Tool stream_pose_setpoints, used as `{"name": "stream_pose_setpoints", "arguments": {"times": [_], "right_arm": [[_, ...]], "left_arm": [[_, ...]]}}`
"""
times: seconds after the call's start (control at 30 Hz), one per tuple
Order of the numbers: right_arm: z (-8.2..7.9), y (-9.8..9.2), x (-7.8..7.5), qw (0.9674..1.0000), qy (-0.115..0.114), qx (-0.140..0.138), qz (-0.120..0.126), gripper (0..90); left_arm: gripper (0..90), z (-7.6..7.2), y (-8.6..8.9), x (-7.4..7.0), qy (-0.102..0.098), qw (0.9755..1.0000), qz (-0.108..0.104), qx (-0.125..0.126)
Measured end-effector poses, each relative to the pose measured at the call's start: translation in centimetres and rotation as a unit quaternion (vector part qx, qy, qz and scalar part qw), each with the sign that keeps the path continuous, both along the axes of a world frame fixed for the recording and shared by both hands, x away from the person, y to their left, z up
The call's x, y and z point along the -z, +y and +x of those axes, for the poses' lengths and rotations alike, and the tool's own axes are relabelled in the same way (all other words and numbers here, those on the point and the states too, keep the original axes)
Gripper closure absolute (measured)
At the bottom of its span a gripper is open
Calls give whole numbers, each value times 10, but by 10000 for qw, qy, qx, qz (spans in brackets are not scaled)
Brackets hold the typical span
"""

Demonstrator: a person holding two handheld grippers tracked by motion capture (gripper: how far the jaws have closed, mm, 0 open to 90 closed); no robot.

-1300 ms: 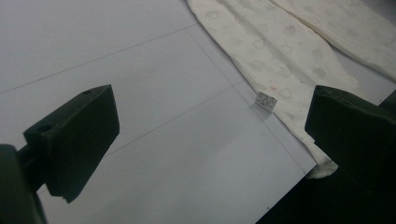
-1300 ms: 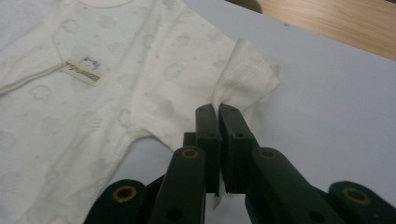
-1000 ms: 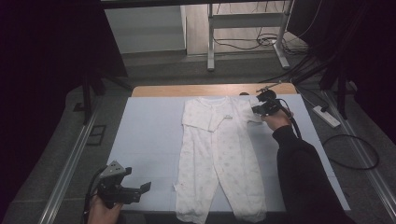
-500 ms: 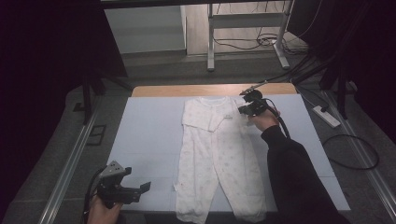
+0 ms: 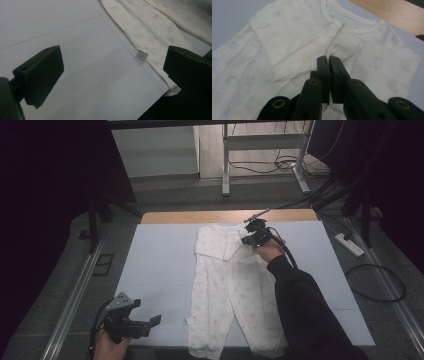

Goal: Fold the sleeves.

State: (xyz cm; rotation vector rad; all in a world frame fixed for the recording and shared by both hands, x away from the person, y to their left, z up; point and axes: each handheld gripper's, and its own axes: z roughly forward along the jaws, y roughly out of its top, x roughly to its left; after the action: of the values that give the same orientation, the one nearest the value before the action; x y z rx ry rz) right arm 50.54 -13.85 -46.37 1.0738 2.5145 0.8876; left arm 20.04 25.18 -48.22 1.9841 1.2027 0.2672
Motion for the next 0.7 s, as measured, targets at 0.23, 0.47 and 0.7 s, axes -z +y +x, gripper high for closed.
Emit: {"name": "stream_pose_setpoints", "arguments": {"times": [0.23,0.47,0.7], "right_arm": [[-1,17,6,10000,55,-73,19,865],[1,31,17,9998,139,-115,-21,864],[2,40,32,9996,225,-103,-159,859]], "left_arm": [[26,0,0,0,-1,10000,-4,4],[26,0,0,0,-6,10000,-5,10],[26,0,0,0,-16,10000,-12,15]]}}
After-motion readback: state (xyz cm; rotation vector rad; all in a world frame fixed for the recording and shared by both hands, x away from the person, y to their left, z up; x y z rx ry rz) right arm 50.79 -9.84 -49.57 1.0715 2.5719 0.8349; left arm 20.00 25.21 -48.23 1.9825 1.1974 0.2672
